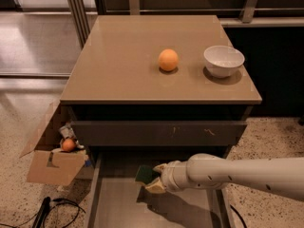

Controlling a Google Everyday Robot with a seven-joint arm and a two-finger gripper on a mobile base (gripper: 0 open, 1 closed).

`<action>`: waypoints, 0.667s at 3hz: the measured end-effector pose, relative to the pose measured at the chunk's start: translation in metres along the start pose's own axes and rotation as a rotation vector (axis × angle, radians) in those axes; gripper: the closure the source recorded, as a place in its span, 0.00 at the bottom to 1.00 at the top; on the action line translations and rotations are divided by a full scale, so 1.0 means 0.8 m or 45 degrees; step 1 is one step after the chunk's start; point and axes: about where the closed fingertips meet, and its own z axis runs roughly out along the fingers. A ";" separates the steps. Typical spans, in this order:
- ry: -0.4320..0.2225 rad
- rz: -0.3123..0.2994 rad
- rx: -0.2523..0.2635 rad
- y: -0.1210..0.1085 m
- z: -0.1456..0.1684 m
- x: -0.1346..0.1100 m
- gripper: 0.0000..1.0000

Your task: Place sponge into middle drawer

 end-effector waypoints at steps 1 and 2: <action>-0.065 0.004 0.000 -0.021 0.044 0.014 1.00; -0.122 0.043 -0.036 -0.035 0.085 0.054 1.00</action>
Offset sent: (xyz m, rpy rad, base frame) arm 0.0396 -0.0051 -0.1119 0.1506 0.0084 -0.0104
